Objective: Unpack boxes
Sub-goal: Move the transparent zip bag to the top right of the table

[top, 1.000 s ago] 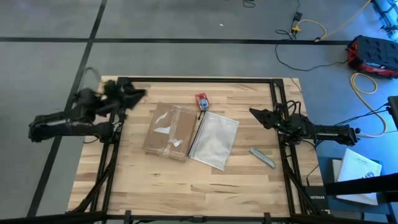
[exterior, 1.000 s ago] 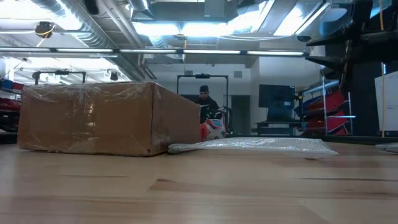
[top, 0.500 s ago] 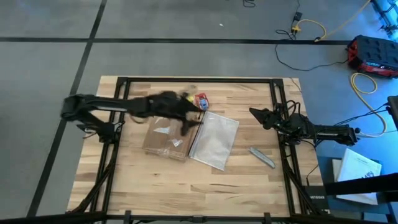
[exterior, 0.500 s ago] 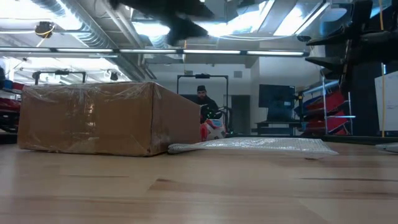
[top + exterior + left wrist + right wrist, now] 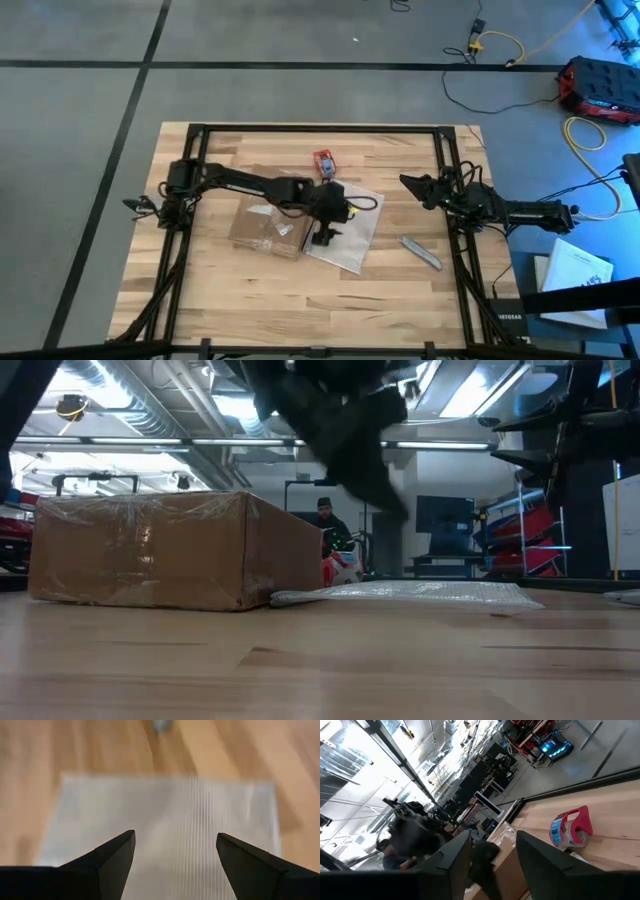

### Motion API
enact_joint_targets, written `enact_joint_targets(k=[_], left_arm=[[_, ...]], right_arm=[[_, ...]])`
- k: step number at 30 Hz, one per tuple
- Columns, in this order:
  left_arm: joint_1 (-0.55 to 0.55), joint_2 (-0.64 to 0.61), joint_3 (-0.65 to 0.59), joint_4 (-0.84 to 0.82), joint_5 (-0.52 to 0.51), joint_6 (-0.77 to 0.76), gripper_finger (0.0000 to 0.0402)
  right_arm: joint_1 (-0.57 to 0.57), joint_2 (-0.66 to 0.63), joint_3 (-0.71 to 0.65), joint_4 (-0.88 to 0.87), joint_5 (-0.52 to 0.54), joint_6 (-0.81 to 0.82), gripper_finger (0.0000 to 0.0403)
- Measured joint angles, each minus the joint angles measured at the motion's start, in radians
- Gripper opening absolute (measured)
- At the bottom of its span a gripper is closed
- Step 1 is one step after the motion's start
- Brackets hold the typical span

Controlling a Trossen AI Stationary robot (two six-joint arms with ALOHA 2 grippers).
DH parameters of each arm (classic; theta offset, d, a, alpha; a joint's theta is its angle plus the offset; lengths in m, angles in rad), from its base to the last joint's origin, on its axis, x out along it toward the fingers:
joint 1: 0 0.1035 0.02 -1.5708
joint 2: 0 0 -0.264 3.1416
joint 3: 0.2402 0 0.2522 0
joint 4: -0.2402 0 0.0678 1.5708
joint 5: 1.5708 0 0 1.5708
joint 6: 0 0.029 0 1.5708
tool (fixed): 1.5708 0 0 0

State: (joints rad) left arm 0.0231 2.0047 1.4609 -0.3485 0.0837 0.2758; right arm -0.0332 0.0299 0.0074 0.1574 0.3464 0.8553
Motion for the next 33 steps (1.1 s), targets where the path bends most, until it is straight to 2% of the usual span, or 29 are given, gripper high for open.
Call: enact_joint_targets(k=[3,13,16,22,24,30,33], left_arm=[[-0.003,0.016,0.003,-0.055,-0.011,-0.016,0.0269],[-0.003,0.053,0.005,-0.079,-0.012,0.03,0.0278],[-0.005,0.073,0.005,-0.079,-0.003,0.04,0.0305],[-0.017,0.103,0.004,-0.069,0.002,0.038,0.0385],[-0.024,0.109,0.004,-0.072,-0.004,0.039,0.0396],[-0.032,0.14,0.008,-0.054,-0.015,0.04,0.0378],[-0.032,0.157,0.009,-0.05,-0.019,0.03,0.0356]], right_arm=[[0.0,0.0,0.0,-0.001,-0.008,0.0,0.0147],[0.0,0.0,0.0,-0.011,-0.026,-0.013,0.0147],[0.0,0.0,0.0,-0.011,-0.026,-0.021,0.0147],[0.0,0.0,0.0,-0.027,-0.026,-0.024,0.0147],[0.0,0.0,0.0,-0.029,-0.026,-0.023,0.0147],[0.0,0.0,0.0,-0.043,-0.026,-0.023,0.0147],[0.0,0.0,0.0,-0.044,-0.026,-0.023,0.0147]])
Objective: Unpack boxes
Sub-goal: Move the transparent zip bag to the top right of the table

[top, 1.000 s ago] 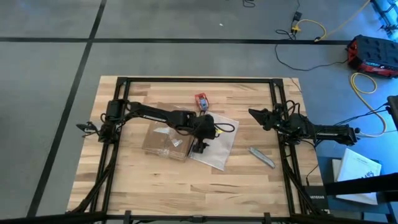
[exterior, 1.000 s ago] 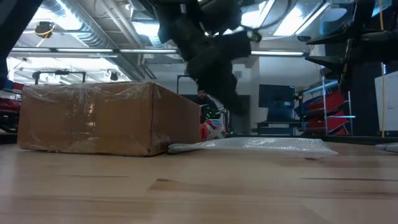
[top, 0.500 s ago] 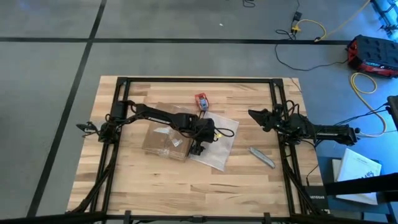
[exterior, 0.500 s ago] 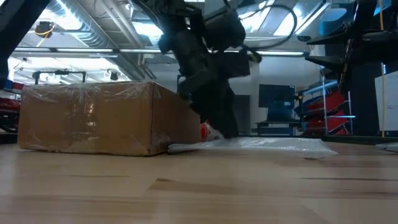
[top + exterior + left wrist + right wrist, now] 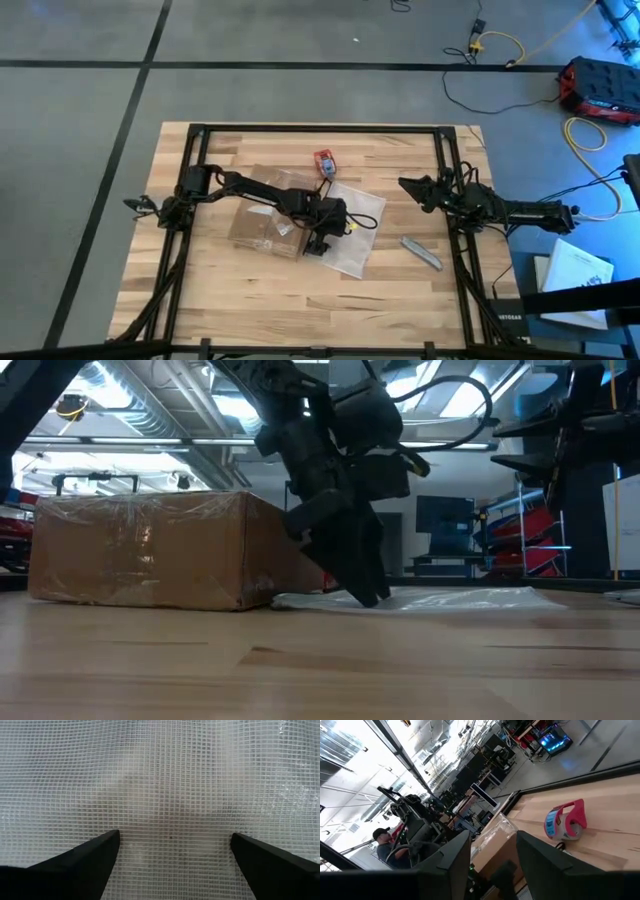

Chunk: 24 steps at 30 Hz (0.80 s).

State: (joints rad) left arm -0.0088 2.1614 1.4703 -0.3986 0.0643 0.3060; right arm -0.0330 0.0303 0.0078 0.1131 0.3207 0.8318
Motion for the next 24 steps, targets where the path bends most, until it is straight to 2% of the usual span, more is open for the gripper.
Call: enact_joint_targets(k=[5,11,18,20,24], left_arm=[[-0.002,0.002,-0.001,0.002,-0.031,0.001,0.0288],[-0.001,0.002,-0.002,-0.001,-0.051,0.003,0.0167],[-0.001,-0.001,-0.003,-0.013,-0.058,-0.069,0.0017],[-0.008,-0.001,0.018,-0.042,-0.06,-0.117,0.001],[-0.022,-0.007,0.079,-0.18,-0.069,-0.122,0.004]], right_arm=[[0.0,0.0,0.0,-0.004,0.0,0.0,0.0147],[0.0,0.0,0.0,-0.005,0.009,0.0,0.0147],[0.0,0.0,0.0,-0.006,0.026,0.0,0.0147],[0.0,0.0,0.0,-0.004,0.027,0.0,0.0147],[0.0,0.0,0.0,0.013,0.027,0.0,0.0147]])
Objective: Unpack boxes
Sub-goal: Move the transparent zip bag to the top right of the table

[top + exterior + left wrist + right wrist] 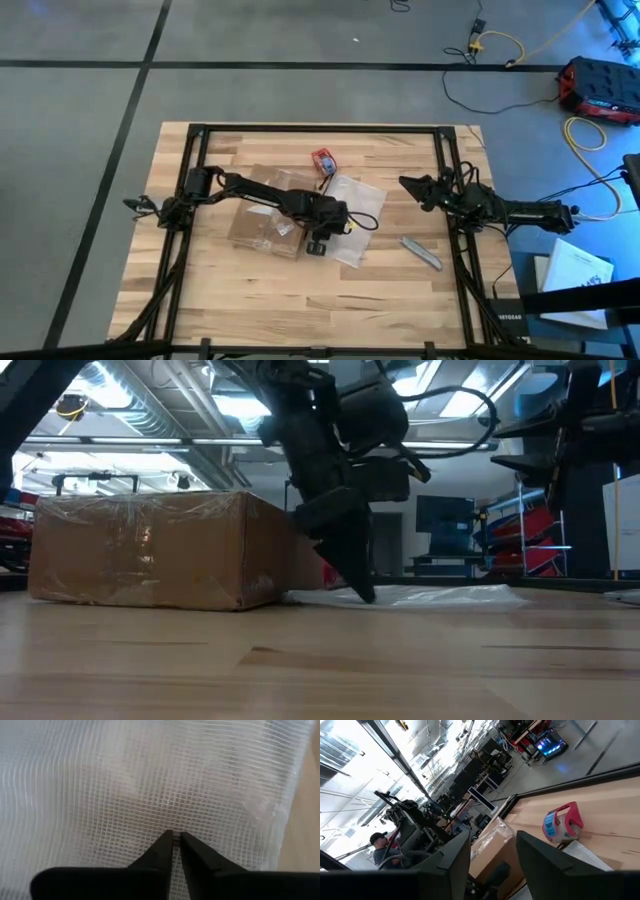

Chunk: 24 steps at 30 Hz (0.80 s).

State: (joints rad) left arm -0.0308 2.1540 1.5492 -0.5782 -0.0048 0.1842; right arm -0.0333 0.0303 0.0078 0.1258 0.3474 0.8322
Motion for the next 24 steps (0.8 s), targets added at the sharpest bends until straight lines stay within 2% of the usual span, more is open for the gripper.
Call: enact_joint_targets(k=[5,12,15,18,21,24], left_arm=[[-0.018,-0.006,0.041,-0.034,-0.003,0.072,0.0115],[-0.055,-0.008,0.042,-0.039,0.004,0.058,0.0266],[-0.087,-0.008,0.042,-0.04,0.007,0.058,0.0319],[-0.122,-0.008,0.044,-0.035,-0.008,0.049,0.0346],[-0.156,-0.008,0.047,-0.049,-0.04,0.031,0.0352],[-0.192,-0.009,0.043,-0.029,-0.131,0.039,0.0353]], right_arm=[[0.0,0.0,0.0,0.004,0.0,-0.004,0.0147],[0.0,0.0,0.0,0.003,0.0,-0.007,0.0147],[0.0,0.0,0.0,-0.003,0.0,-0.017,0.0147],[0.0,0.0,0.0,-0.016,0.0,-0.02,0.0147],[0.0,0.0,0.0,-0.029,0.0,-0.021,0.0147],[0.0,0.0,0.0,-0.034,0.001,-0.026,0.0147]])
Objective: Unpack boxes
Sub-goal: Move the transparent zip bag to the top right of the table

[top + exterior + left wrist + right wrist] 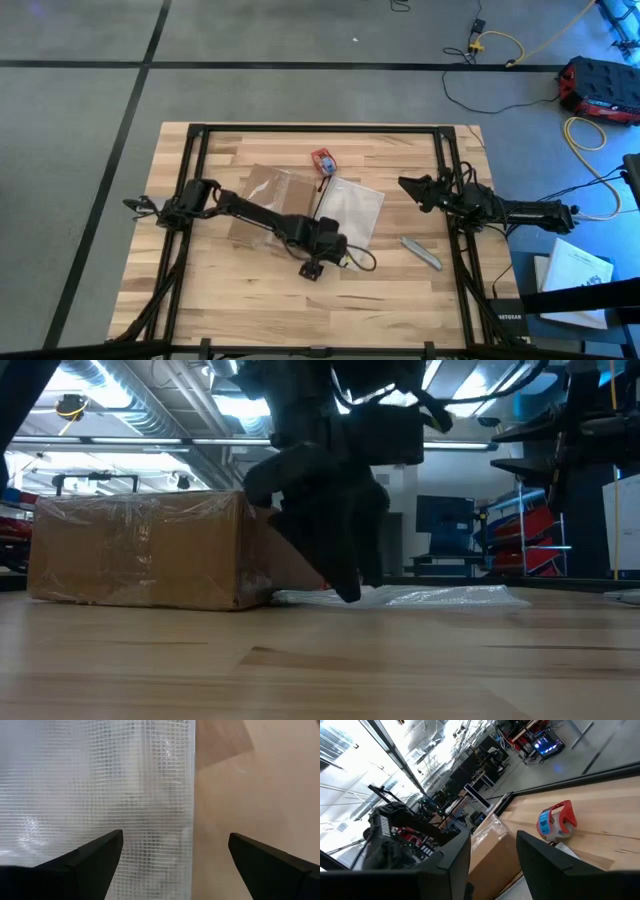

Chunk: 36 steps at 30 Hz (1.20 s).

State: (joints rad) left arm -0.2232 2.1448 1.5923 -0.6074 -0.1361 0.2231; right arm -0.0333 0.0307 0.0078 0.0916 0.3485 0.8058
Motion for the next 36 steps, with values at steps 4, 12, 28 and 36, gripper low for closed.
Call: enact_joint_targets(k=[4,12,28,36], left_arm=[[-0.025,0.0,-0.032,0.07,-0.121,0.036,0.0353],[0.013,0.024,-0.048,0.139,-0.129,0.003,0.0353],[0.037,0.052,-0.048,0.208,-0.157,0.041,0.0253],[0.042,0.055,-0.049,0.208,-0.164,0.039,0.0165]], right_arm=[[0.0,0.0,0.0,0.002,0.0,0.0,0.0147],[0.0,0.0,0.0,0.01,-0.02,0.003,0.0147],[0.0,0.006,0.001,-0.04,-0.109,0.024,0.0147],[0.0,0.007,0.001,-0.041,-0.11,0.015,0.0147]])
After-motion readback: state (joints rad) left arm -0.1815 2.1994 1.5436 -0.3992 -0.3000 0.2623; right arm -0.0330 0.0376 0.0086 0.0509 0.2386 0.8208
